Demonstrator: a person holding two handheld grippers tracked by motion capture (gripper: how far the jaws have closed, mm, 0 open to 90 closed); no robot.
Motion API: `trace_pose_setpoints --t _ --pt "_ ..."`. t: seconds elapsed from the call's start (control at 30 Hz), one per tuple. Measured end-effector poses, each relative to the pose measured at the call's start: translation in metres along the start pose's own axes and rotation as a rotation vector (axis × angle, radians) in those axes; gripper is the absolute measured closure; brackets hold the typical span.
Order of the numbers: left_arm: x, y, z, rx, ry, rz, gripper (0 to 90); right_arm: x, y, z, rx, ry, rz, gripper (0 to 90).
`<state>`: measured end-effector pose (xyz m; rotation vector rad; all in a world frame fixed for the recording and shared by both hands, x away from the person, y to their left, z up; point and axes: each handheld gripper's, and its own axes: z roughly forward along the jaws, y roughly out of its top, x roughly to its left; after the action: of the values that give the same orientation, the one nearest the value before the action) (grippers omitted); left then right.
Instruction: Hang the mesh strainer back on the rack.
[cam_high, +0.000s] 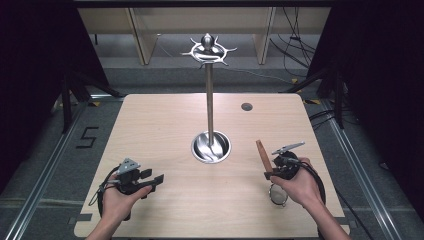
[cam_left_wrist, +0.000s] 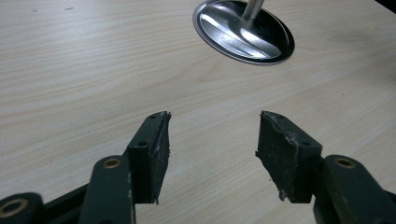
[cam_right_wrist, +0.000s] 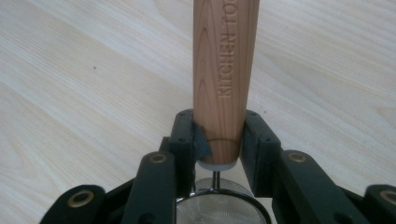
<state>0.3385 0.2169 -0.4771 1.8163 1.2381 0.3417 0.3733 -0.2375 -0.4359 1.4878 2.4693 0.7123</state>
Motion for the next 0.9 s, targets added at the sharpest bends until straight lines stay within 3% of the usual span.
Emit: trace_pose_setpoints --t 0.13,0.3,0.37,0.43,0.5,0.57,0.6,0.63,0.7,0.77,0.8,0.87,0.9 --pt "0.0 0.0 0.0 0.003 0.0 0.003 42.9 0.0 -0.001 -0.004 -0.026 -0.003 -0.018 69.3" --pt "0.0 0.0 0.0 -0.002 -0.003 -0.002 42.9 0.004 -0.001 -0.007 -0.049 0.001 0.007 69.2" --pt "0.0 0.0 0.0 -0.002 0.0 0.003 42.9 0.004 0.0 -0.008 -0.05 0.003 -0.006 69.2" --pt "0.0 0.0 0.0 -0.003 0.001 0.003 42.9 0.006 0.001 -0.01 -0.053 0.035 0.014 69.3" --pt "0.0 0.0 0.0 -0.002 0.002 0.003 42.9 0.003 0.002 -0.009 -0.082 0.043 -0.014 69.3" --pt "0.0 0.0 0.0 -0.003 0.001 0.003 42.9 0.006 0.002 -0.011 -0.085 0.042 0.011 69.3" --pt "0.0 0.0 0.0 -0.003 0.002 0.004 42.9 0.004 0.003 -0.01 -0.102 0.033 -0.016 69.2" --pt "0.0 0.0 -0.001 -0.003 0.005 0.002 42.9 0.005 0.003 -0.012 -0.096 0.045 -0.002 69.3" --pt "0.0 0.0 -0.001 -0.002 0.011 0.003 42.9 0.006 0.004 -0.013 -0.114 -0.003 -0.006 69.3" --pt "0.0 0.0 0.0 -0.001 0.009 0.002 42.9 0.005 0.005 -0.015 -0.123 0.0 -0.011 69.3" --pt "0.001 0.0 0.0 0.006 0.012 0.011 42.9 0.008 0.006 -0.014 -0.138 -0.001 0.026 69.3" --pt "0.001 0.0 0.002 0.015 0.011 0.009 42.9 0.005 0.007 -0.018 -0.137 0.004 -0.003 69.2" --pt "0.001 0.0 0.002 0.013 0.011 0.009 42.9 0.007 0.007 -0.019 -0.139 0.009 0.028 69.3"
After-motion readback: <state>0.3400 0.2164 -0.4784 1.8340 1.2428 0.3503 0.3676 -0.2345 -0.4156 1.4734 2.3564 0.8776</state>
